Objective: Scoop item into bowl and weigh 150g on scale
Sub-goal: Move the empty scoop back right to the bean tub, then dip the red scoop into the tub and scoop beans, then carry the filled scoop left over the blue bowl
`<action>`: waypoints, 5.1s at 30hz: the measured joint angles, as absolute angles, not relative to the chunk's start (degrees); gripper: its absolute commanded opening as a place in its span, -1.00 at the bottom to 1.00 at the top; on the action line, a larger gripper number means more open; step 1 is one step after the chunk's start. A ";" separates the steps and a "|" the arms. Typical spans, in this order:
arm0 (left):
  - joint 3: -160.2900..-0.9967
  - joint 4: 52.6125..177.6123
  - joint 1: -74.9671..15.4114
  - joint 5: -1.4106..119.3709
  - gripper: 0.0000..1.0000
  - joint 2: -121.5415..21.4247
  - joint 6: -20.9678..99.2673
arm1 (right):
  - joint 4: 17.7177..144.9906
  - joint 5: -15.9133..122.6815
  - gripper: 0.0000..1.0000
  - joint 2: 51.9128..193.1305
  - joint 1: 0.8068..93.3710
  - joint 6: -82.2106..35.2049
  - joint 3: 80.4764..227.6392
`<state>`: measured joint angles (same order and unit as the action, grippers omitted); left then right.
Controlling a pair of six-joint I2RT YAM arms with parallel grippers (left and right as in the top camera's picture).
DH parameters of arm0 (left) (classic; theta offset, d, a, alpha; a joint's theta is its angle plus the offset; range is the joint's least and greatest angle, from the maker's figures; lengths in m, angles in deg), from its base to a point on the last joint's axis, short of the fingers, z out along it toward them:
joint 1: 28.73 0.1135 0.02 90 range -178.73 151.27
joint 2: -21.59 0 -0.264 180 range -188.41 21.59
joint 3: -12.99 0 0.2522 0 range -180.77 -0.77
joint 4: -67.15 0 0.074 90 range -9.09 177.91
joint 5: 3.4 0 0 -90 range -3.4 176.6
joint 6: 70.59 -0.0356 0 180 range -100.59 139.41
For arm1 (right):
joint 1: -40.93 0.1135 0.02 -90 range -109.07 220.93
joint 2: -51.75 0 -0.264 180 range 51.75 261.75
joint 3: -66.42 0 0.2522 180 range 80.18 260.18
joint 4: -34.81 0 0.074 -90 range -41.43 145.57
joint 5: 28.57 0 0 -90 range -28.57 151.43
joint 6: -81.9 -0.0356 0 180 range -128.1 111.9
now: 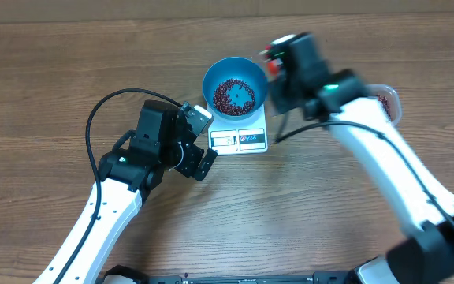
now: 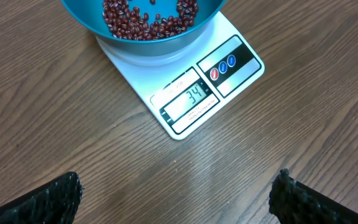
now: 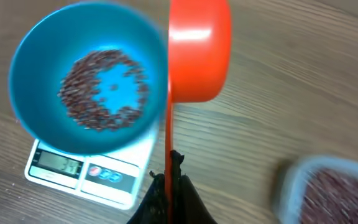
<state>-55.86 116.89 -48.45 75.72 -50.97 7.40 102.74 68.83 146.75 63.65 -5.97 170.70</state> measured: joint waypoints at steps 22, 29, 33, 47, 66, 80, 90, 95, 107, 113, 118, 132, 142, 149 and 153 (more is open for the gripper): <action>-55.86 116.89 -48.45 75.72 0.99 -50.97 7.40 | 114.57 67.91 -0.93 142.88 33.94 -6.76 166.44; -55.86 116.89 -48.45 75.74 0.99 -50.97 7.40 | 114.57 69.94 -0.93 148.76 33.94 -6.54 165.35; -55.86 116.89 -48.45 75.72 0.99 -50.97 7.40 | 114.63 70.97 -0.93 151.93 33.94 -6.39 165.35; -55.86 116.89 -48.45 75.72 0.99 -50.97 7.40 | 113.71 73.42 -0.93 157.68 33.96 -6.37 165.22; -55.86 116.89 -48.45 75.72 0.99 -50.97 7.40 | 113.34 57.68 -0.92 157.94 33.94 -0.77 165.17; -55.86 116.89 -48.45 75.72 0.99 -50.97 7.40 | 114.96 43.56 -0.93 158.12 27.80 0.74 165.13; -55.86 116.89 -48.45 75.72 0.99 -50.97 7.40 | 113.84 35.21 -0.93 158.12 21.00 0.96 162.59; -55.86 116.89 -48.45 75.72 0.99 -50.97 7.40 | 110.39 32.22 -0.93 158.12 19.91 0.91 157.85; -55.86 116.89 -48.45 75.72 0.99 -50.97 7.40 | 106.59 23.60 -0.93 158.12 19.93 -0.73 155.47; -55.86 116.89 -48.45 75.72 0.99 -50.97 7.40 | 106.39 20.72 -0.92 158.12 19.89 -0.99 155.47; -55.86 116.89 -48.45 75.72 0.99 -50.97 7.40 | 106.96 19.65 -0.93 158.12 18.23 -1.27 155.47; -55.86 116.89 -48.45 75.72 0.99 -50.97 7.40 | 110.11 14.49 -0.93 158.12 8.19 1.83 155.47; -55.86 116.89 -48.45 75.72 0.99 -50.97 7.40 | 113.98 4.00 -0.93 158.12 7.98 8.82 155.47; -55.86 116.89 -48.45 75.72 0.99 -50.97 7.40 | 116.27 -1.03 -0.93 158.12 7.98 11.16 155.47; -55.86 116.89 -48.45 75.72 0.99 -50.97 7.40 | 120.55 -4.72 -0.93 158.12 8.83 15.12 155.47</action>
<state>-55.86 116.89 -48.45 75.72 -50.97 7.40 120.55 -4.72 158.12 8.83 15.12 155.47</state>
